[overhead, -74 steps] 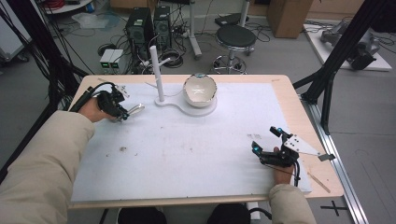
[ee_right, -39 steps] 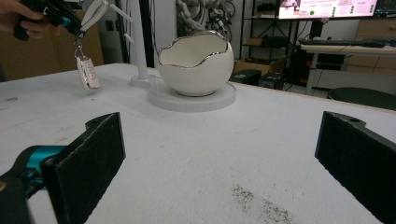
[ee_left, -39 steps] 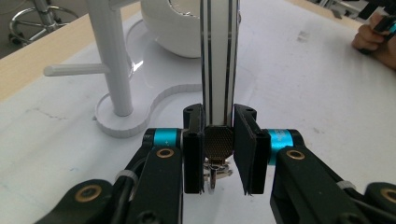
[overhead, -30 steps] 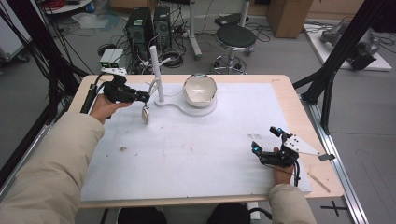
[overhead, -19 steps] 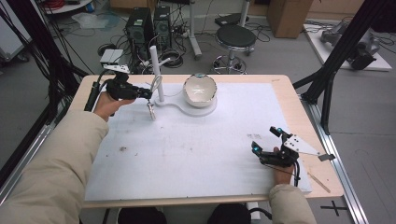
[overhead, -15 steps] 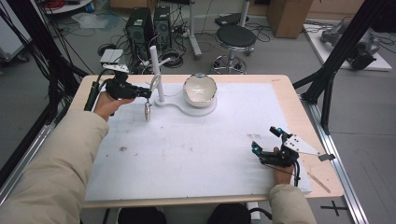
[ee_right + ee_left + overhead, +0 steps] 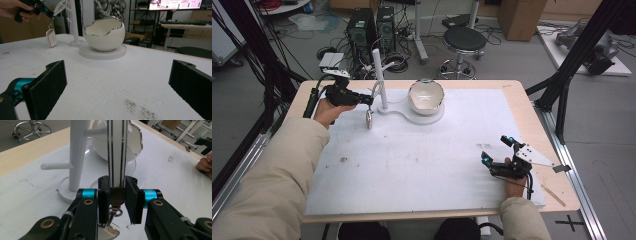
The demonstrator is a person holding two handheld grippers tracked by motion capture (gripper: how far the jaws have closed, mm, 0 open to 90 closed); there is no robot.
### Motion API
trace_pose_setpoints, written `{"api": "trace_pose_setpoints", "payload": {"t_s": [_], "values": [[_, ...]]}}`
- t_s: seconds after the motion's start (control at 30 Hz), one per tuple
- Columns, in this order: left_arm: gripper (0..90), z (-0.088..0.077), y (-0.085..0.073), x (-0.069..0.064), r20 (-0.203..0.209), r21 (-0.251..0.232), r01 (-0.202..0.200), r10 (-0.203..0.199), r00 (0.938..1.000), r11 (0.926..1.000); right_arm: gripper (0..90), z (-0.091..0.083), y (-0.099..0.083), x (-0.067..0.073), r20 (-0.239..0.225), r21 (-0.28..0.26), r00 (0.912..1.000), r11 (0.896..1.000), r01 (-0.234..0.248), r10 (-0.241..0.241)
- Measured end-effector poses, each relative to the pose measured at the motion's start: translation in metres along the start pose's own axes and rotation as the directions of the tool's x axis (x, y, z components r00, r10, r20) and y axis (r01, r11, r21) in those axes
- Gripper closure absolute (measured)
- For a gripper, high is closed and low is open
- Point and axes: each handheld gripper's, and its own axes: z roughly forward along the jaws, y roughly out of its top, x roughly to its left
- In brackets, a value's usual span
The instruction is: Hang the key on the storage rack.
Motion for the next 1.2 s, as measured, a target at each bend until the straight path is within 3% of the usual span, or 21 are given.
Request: {"api": "trace_pose_setpoints", "payload": {"t_s": [0.13, 0.3, 0.73, 0.8, 0.97, 1.0, 1.03, 1.1, 1.2], "values": [[74.1, 0.000, -0.002, 0.004, -0.003, 0.003, 0.019, -0.019, 0.9998, 0.9998, 0.7, 0.000, 0.000, 0.000, -0.002, -0.001, 1.0000, 1.000, -0.001, 0.001], [74.0, 0.004, -0.002, 0.005, -0.021, 0.009, 0.010, -0.010, 0.9997, 0.9999, 0.7, 0.000, 0.000, 0.000, -0.003, -0.002, 1.0000, 1.000, -0.002, 0.002], [73.9, 0.010, -0.003, 0.002, -0.075, 0.031, -0.038, 0.040, 0.9964, 0.9988, 0.7, 0.000, 0.000, 0.000, -0.001, -0.002, 1.0000, 1.000, -0.002, 0.002], [73.7, 0.011, -0.003, 0.000, -0.102, 0.039, -0.066, 0.070, 0.9923, 0.9970, 0.7, 0.000, 0.000, 0.000, -0.001, -0.001, 1.0000, 1.000, -0.002, 0.002], [72.1, 0.012, -0.003, -0.004, -0.125, 0.044, -0.086, 0.091, 0.9880, 0.9953, 0.7, 0.000, 0.000, 0.000, -0.001, -0.001, 1.0000, 1.000, -0.002, 0.002], [67.5, 0.012, -0.003, -0.006, -0.137, 0.035, -0.098, 0.102, 0.9853, 0.9946, 0.7, 0.000, 0.000, 0.000, 0.000, 0.000, 1.0000, 1.000, 0.001, -0.001], [56.9, 0.011, -0.003, -0.006, -0.142, 0.032, -0.106, 0.109, 0.9838, 0.9939, 0.7, 0.000, 0.000, 0.000, 0.002, -0.001, 1.0000, 1.000, 0.005, -0.005], [54.9, 0.009, -0.001, -0.009, -0.146, 0.019, -0.123, 0.124, 0.9814, 0.9923, 0.7, 0.000, 0.000, 0.000, 0.000, -0.001, 1.0000, 1.000, 0.004, -0.004], [44.1, 0.004, 0.000, -0.012, -0.170, 0.009, -0.146, 0.145, 0.9747, 0.9893, 0.7, 0.000, 0.000, 0.000, 0.002, -0.001, 1.0000, 1.000, 0.005, -0.005]]}}
